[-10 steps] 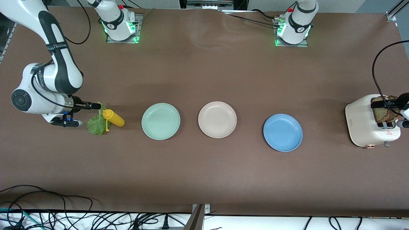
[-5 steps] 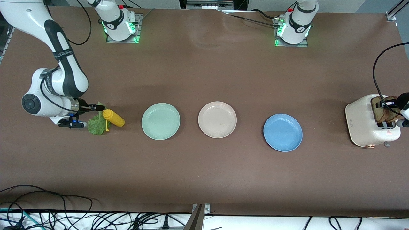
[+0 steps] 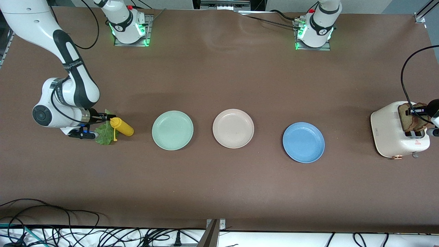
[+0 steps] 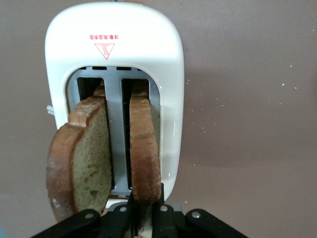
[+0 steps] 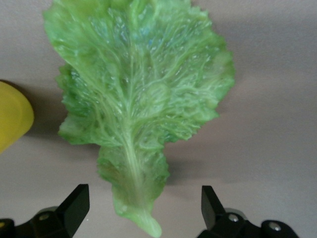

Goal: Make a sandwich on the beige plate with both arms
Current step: 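Lift the lettuce with the right gripper while the left gripper carries toast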

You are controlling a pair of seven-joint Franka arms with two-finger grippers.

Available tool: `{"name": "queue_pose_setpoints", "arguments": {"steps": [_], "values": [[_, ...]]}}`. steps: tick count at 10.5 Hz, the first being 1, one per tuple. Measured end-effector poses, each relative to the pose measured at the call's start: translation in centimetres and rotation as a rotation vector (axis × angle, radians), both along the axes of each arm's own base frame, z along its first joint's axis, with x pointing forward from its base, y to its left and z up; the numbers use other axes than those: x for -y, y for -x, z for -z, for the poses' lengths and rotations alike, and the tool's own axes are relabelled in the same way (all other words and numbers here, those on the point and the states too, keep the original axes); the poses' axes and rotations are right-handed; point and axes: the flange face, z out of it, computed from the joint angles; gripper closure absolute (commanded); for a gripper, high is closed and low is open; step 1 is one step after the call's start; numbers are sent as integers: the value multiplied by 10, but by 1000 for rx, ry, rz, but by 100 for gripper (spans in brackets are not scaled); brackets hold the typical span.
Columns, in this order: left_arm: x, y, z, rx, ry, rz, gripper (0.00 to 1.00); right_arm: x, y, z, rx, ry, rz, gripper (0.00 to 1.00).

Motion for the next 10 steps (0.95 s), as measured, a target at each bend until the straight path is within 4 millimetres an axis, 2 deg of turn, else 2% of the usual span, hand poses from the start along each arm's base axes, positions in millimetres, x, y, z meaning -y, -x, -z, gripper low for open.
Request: {"name": "queue_pose_setpoints", "arguments": {"steps": [2,4,5,7,10], "values": [[8,-3,-33,-6,2,7,100,1,1,6,-6,0,3,41],[32,-10,-87,-15,12,32,100,4,1,7,-6,-3,-3,100],[51,-14,-111,-11,20,59,100,5,1,7,-4,-7,-11,100],[91,-20,-139,10,32,122,100,8,1,7,-3,-11,-18,100],[181,-24,-154,-7,84,260,100,9,-6,-3,-2,-14,-23,100]]}}
